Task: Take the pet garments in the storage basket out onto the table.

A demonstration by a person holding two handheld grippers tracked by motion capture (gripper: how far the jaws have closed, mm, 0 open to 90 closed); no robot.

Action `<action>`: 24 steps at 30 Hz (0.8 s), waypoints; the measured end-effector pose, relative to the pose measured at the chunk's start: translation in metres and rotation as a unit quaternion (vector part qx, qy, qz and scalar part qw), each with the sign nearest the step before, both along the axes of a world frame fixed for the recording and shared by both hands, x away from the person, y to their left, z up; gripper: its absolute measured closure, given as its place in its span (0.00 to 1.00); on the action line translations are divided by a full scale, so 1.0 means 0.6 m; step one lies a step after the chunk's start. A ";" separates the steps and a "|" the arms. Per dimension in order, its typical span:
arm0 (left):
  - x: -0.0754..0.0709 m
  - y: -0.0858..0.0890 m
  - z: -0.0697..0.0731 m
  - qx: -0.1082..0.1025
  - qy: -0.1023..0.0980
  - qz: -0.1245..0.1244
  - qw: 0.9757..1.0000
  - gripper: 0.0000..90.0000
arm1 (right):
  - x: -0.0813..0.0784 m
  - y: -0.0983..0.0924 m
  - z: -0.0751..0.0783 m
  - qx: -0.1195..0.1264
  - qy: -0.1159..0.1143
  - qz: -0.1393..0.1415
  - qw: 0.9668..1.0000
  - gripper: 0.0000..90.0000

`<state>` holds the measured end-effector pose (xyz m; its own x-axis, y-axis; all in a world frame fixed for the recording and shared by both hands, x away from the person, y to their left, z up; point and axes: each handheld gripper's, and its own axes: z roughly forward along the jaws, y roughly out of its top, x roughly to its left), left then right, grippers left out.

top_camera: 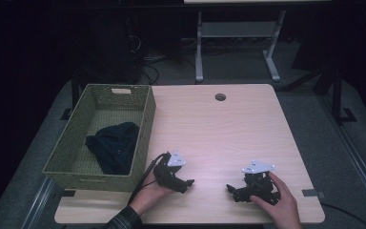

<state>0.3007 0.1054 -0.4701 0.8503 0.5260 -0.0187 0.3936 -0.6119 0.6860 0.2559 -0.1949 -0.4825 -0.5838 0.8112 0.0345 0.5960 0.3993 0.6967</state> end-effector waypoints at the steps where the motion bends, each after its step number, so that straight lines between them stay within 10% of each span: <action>1: 0.000 0.000 0.000 0.000 0.000 0.000 1.000 0.15 | 0.000 0.000 0.000 0.000 0.000 0.000 1.000 0.00; 24: 0.001 -0.004 0.026 -0.009 0.018 -0.010 1.000 0.16 | 0.000 0.000 0.000 0.000 0.000 0.000 1.000 0.00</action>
